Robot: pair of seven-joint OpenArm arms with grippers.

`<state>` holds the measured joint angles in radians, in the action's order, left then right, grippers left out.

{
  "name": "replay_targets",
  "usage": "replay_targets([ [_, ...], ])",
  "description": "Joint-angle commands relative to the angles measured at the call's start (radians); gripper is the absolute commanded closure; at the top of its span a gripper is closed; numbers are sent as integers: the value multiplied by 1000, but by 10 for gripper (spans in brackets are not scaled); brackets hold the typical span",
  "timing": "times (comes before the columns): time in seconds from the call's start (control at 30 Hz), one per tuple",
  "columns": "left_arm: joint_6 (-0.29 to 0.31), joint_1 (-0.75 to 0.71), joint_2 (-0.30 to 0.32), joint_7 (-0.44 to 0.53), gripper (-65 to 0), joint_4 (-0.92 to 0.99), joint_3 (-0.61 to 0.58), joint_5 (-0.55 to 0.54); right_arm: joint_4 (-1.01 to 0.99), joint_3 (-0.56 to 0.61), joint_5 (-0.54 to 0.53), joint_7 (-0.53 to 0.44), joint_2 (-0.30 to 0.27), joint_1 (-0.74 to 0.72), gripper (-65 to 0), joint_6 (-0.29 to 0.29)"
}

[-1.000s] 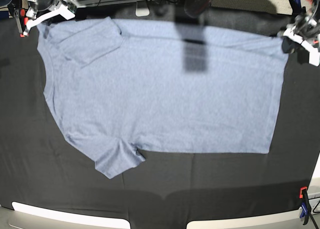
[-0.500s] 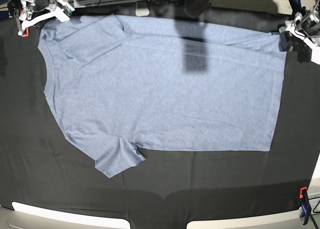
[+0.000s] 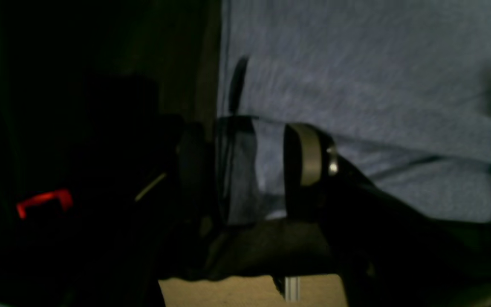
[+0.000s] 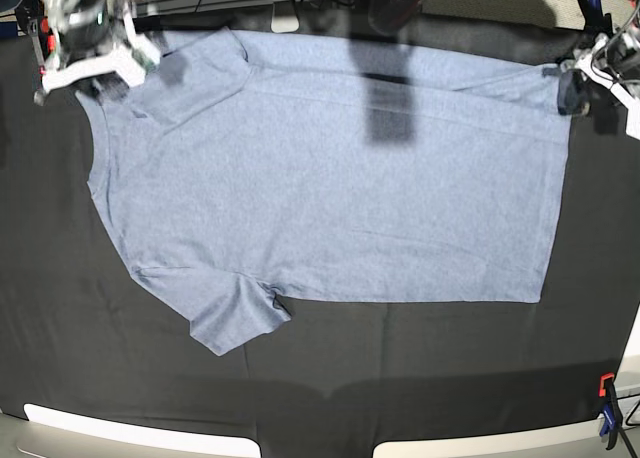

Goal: Layout the t-shirt on the table in an organized manner, then fold the t-shirt properly
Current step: 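Move the right gripper along the shirt edge toward the sleeve, then lower both grippers to the shirt side edges and grasp them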

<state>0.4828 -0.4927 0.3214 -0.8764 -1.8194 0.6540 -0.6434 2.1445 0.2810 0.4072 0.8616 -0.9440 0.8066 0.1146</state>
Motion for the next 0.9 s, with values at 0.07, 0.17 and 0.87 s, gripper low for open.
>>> replay_targets([
  [0.07,2,7,14,14,-276,-17,7,5,16,-13,-13,2,-12,-50,-178,5],
  [0.17,-35,21,14,31,-276,-17,7,34,16,-13,-21,-10,-12,-100,-178,5],
  [0.87,13,413,14,150,-276,288,5,70,-228,-15,-380,-148,233,-612,-178,-68],
])
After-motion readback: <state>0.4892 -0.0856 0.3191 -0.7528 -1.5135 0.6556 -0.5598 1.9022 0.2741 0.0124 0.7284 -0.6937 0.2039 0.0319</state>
